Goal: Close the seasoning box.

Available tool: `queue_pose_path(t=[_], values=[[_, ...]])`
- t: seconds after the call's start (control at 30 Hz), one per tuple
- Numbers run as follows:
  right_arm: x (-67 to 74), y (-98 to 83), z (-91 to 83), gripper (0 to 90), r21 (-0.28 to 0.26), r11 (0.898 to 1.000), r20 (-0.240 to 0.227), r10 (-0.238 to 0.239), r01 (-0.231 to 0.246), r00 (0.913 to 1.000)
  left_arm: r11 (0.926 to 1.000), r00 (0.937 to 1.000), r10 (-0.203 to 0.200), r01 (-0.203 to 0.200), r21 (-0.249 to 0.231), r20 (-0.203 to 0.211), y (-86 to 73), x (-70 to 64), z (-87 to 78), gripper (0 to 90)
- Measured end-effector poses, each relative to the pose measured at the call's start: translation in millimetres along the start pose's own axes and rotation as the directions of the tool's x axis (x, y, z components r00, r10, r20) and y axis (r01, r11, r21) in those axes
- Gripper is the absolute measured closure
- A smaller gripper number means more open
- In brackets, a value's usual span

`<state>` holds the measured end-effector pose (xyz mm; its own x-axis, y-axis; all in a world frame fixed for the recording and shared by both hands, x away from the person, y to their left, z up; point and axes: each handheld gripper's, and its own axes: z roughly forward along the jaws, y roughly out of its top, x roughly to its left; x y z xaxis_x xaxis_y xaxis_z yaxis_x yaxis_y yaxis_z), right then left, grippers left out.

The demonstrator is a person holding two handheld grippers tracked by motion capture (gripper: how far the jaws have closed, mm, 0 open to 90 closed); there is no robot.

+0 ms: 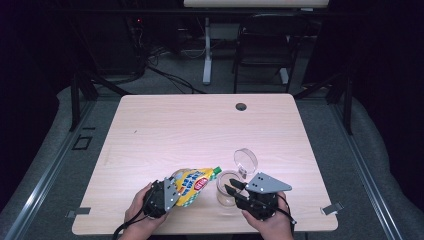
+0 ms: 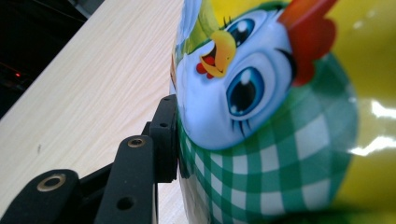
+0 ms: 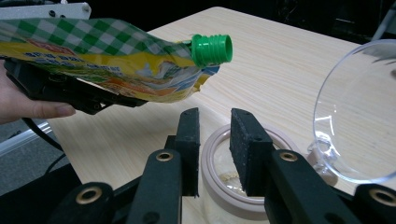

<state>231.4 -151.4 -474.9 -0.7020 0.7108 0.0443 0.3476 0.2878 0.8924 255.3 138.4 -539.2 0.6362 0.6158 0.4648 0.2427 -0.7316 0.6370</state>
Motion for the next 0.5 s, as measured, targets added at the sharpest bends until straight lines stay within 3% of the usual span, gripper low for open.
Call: queue_pose_path(t=[0.27, 0.5], values=[[-0.1, -2.4, -5.1, 72.3, 0.001, 1.0, 0.03, -0.014, 0.014, 0.9994, 0.9986, 0.9979, 0.053, -0.053, 0.003, -0.038, 7.6, -2.9, 6.0, 59.3], [0.1, -6.5, -7.1, 70.9, 0.006, 1.0, 0.037, -0.013, 0.013, 0.9992, 0.9926, 0.9891, 0.121, -0.121, 0.009, -0.083, 11.5, -6.0, 9.4, 59.3]])
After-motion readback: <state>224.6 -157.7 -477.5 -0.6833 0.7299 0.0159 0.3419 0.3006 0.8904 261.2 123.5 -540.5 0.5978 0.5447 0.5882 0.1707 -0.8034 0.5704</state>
